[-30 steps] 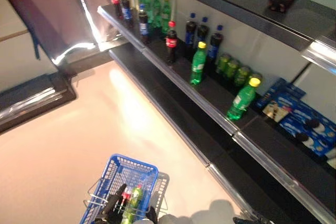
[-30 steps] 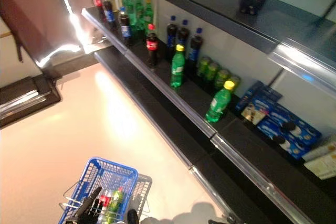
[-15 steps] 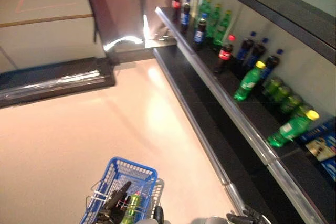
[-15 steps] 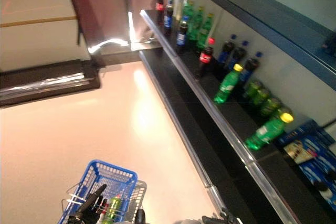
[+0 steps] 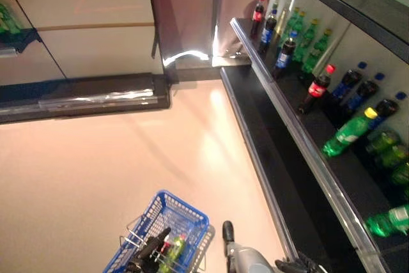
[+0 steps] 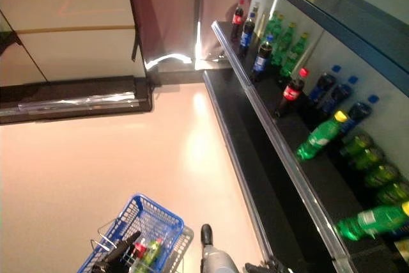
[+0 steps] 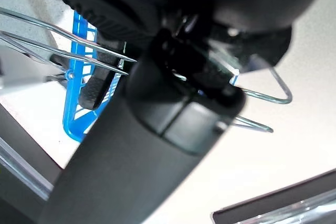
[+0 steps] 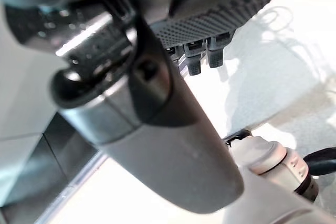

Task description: Pick up the drink and place into the basket.

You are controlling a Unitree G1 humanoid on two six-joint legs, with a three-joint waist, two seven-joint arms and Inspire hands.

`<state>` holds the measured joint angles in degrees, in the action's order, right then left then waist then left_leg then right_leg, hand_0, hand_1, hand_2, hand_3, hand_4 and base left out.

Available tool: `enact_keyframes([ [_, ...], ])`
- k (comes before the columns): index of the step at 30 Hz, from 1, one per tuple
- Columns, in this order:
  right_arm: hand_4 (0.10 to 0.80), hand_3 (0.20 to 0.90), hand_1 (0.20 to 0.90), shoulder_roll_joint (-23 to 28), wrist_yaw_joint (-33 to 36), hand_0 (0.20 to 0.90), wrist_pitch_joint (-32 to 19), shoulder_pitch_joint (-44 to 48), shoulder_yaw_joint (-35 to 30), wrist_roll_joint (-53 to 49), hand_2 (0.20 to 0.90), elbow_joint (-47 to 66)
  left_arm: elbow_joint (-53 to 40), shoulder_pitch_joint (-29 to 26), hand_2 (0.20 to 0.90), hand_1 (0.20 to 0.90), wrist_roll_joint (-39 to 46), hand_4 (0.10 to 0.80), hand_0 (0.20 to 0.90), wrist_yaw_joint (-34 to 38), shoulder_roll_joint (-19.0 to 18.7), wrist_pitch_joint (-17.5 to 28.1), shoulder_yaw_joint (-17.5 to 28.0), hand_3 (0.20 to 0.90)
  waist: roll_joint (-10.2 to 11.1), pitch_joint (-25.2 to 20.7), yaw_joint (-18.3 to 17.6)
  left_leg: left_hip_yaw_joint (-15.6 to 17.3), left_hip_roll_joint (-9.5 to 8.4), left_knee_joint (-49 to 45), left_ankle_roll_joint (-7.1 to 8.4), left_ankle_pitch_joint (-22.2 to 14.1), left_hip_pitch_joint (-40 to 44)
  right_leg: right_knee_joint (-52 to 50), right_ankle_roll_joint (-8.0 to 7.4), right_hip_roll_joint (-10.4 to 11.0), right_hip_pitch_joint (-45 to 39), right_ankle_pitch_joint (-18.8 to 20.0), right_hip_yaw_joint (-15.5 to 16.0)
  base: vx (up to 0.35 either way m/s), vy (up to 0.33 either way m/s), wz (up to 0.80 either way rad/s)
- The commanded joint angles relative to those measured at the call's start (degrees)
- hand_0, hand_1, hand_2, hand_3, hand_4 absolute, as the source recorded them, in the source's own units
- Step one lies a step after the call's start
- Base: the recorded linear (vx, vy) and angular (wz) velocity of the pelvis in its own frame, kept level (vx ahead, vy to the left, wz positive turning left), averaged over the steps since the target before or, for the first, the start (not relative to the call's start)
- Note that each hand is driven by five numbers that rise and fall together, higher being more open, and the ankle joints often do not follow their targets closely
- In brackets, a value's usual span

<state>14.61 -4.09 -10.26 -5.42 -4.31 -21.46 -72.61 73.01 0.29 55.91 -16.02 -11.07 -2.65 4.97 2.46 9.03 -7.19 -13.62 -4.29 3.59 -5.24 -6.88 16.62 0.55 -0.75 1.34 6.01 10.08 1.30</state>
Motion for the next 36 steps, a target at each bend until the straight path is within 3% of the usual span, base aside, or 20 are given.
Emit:
enact_keyframes([
  [1, 0.8, 0.9, 0.9, 3.4, 0.8, 0.9, -1.4, 3.9, 1.5, -0.4, 0.9, -0.3, -8.0, -5.0, 0.3, 0.3, 0.0, 0.1, 0.3, -8.7, -3.5, 3.3, 2.9, 0.2, -1.6, -3.5, -0.2, 10.5, 4.16, -19.4, 6.86, 6.4, -2.3, -4.4, -1.35, -3.3, 1.7, -3.4, -2.2, 0.259, -0.325, 0.56],
  [2, 0.8, 0.9, 0.9, 3.5, 1.1, 0.9, -1.3, 4.2, 1.9, -0.4, 0.9, 0.0, -8.2, -4.7, 0.3, 0.3, 0.3, 0.1, 0.3, -8.8, -3.4, 3.3, 2.9, 0.2, -1.1, -3.5, 0.1, 11.2, 4.27, -24.7, 7.49, 9.7, -5.1, -3.8, -0.6, -3.1, 0.2, -4.0, -2.8, 0.26, -0.343, 0.58],
  [3, 0.8, 0.9, 0.9, 3.9, 1.3, 0.9, -1.3, 4.3, 2.1, -0.4, 0.9, 0.1, -8.3, -4.4, 0.3, 0.3, 0.6, 0.1, 0.3, -9.1, -3.3, 3.2, 3.1, 0.2, -0.5, -3.1, 0.6, 12.1, 3.97, -31.6, 7.62, 10.6, -8.3, -3.9, 0.1, -2.7, -1.0, -4.7, -3.1, 0.201, -0.281, 0.59],
  [5, 0.8, 0.9, 0.9, 4.7, 1.3, 0.9, -1.6, 4.4, 1.3, -0.2, 0.9, -0.4, -9.2, -3.7, 0.3, 0.3, 0.0, 0.1, 0.3, -9.1, -3.0, 2.5, 3.3, 0.2, 0.9, -2.0, 2.3, 13.9, 4.21, -40.8, 6.96, 10.6, -17.2, -4.3, 1.37, -1.4, -3.9, -6.4, -2.5, 0.212, -0.283, 0.28],
  [6, 0.8, 0.9, 0.9, 4.9, 1.1, 0.9, -1.7, 4.7, 1.0, -0.6, 0.9, -0.6, -9.7, -3.6, 0.3, 0.3, -0.4, 0.1, 0.3, -8.9, -2.8, 2.3, 2.6, 0.2, 0.8, -1.5, 3.1, 15.0, 5.39, -40.5, 6.22, 8.9, -20.4, -4.4, 1.61, -1.5, -5.3, -7.3, -1.5, 0.222, -0.237, -0.02],
  [9, 0.8, 0.9, 0.9, 5.0, 0.3, 0.9, -2.3, 5.9, 0.5, -0.7, 0.9, -1.0, -10.4, -3.5, 0.3, 0.3, 0.4, 0.1, 0.3, -8.5, -2.7, 2.4, 1.2, 0.2, 0.8, -0.4, 4.6, 17.4, 5.72, -30.3, 4.96, 5.3, -21.0, -3.2, 0.92, -1.6, -8.7, -9.5, 0.0, 0.195, -0.049, 0.0],
  [11, 0.8, 0.9, 0.9, 4.9, 0.4, 0.9, -2.2, 6.4, 0.7, -0.4, 0.9, -1.1, -10.4, -3.6, 0.3, 0.3, 0.7, 0.1, 0.3, -7.9, -2.6, 2.4, 1.5, 0.2, 0.2, -0.1, 5.0, 18.5, 5.49, -20.8, 5.7, 6.6, -20.5, -2.1, 0.41, -2.6, -10.0, -10.2, -0.2, 0.298, 0.041, 0.08],
  [15, 0.8, 0.9, 0.9, 5.5, 0.2, 0.9, -2.2, 6.6, 1.4, 0.1, 0.9, -1.5, -9.0, -3.4, 0.3, 0.3, 1.4, 0.1, 0.3, -8.3, -2.3, 2.9, 1.5, 0.2, -1.6, 0.1, 6.1, 22.6, 6.33, -1.4, 9.1, 13.9, -25.4, 1.5, 0.02, -5.0, -13.7, -11.6, -1.5, 0.406, 0.088, 0.03],
  [18, 0.8, 0.9, 0.9, 5.5, 0.3, 0.9, -2.6, 5.6, 1.5, 0.9, 0.9, -1.6, -8.1, -2.3, 0.3, 0.3, 2.1, 0.1, 0.3, -9.5, -1.4, 4.2, 1.6, 0.2, -2.4, 0.2, 7.1, 24.9, 5.32, 1.4, 9.86, 14.9, -29.9, 1.8, -0.03, -6.2, -16.0, -13.1, -1.6, 0.444, 0.079, -0.03],
  [20, 0.8, 0.9, 0.9, 5.5, 0.8, 0.9, -2.4, 5.3, 1.5, 2.0, 0.9, -1.8, -7.5, -1.3, 0.3, 0.3, 1.8, 0.1, 0.3, -11.0, -1.4, 4.4, 2.2, 0.2, -2.6, 0.1, 8.0, 25.4, 4.37, 0.6, 9.23, 15.1, -30.2, 1.0, 0.13, -6.3, -16.9, -14.5, -1.3, 0.474, 0.122, -0.12],
  [23, 0.8, 0.9, 0.9, 5.6, 1.0, 0.9, -2.3, 5.8, 1.5, 3.5, 0.9, -1.9, -6.6, -0.3, 0.3, 0.3, 1.2, 0.1, 0.3, -11.8, -1.5, 4.3, 3.6, 0.2, -2.2, -0.5, 9.8, 24.1, 2.82, -0.3, 7.6, 15.2, -28.6, -1.4, -0.62, -4.9, -18.7, -16.6, -1.1, 0.506, 0.162, -0.57],
  [25, 0.8, 0.9, 0.9, 5.0, 1.1, 0.9, -2.0, 5.7, 1.0, 3.8, 0.9, -1.6, -6.1, -0.2, 0.3, 0.3, 0.0, 0.1, 0.3, -11.5, -1.9, 4.2, 4.4, 0.2, -1.2, -1.4, 10.7, 23.7, 2.0, -0.9, 6.27, 14.2, -26.9, -3.4, -2.12, -2.9, -19.8, -16.8, 0.1, 0.404, 0.171, -0.9],
  [27, 0.8, 0.9, 0.9, 4.1, 0.2, 0.9, -2.3, 5.6, 1.2, 4.9, 0.9, -0.4, -6.7, -1.0, 0.3, 0.3, -0.6, 0.1, 0.3, -11.7, -2.7, 3.6, 4.4, 0.2, 0.1, -2.9, 10.5, 23.0, 0.98, 0.6, 3.86, 12.0, -21.9, -13.0, -5.77, 1.0, -16.9, -12.1, 3.0, 0.383, 0.272, -0.5],
  [30, 0.8, 0.9, 0.9, 3.5, 0.6, 0.9, -2.7, 5.0, 0.9, 3.8, 0.9, 0.1, -6.5, -3.1, 0.3, 0.3, 0.7, 0.1, 0.3, -10.4, -3.4, 3.7, 2.4, 0.2, -1.1, -3.4, 8.3, 22.3, 1.7, 1.4, 3.13, 10.7, -17.9, -30.2, -7.69, 0.1, -8.2, -6.9, 2.9, 0.281, 0.266, -0.12],
  [34, 0.8, 0.9, 0.9, 3.3, -0.2, 0.9, -2.4, 4.7, 1.3, 4.2, 0.9, 0.7, -9.2, -4.5, 0.3, 0.3, 2.3, 0.1, 0.3, -8.1, -3.7, 3.1, 0.5, 0.2, -1.4, -3.1, 7.7, 23.2, 2.29, 1.4, 3.48, 8.7, -14.2, -27.5, -7.36, 6.8, -3.6, -5.0, 9.0, 0.223, 0.107, 0.07],
  [36, 0.8, 0.9, 0.9, 3.3, 0.3, 0.9, -2.2, 5.0, 1.1, 3.3, 0.9, 0.3, -10.0, -5.3, 0.3, 0.3, 2.6, 0.1, 0.3, -7.7, -3.7, 3.0, -0.7, 0.2, -1.3, -2.5, 7.6, 23.2, 2.59, 1.4, 3.97, 8.2, -13.1, -20.6, -7.06, 7.0, -4.3, -6.0, 10.7, 0.24, -0.036, 0.09],
])
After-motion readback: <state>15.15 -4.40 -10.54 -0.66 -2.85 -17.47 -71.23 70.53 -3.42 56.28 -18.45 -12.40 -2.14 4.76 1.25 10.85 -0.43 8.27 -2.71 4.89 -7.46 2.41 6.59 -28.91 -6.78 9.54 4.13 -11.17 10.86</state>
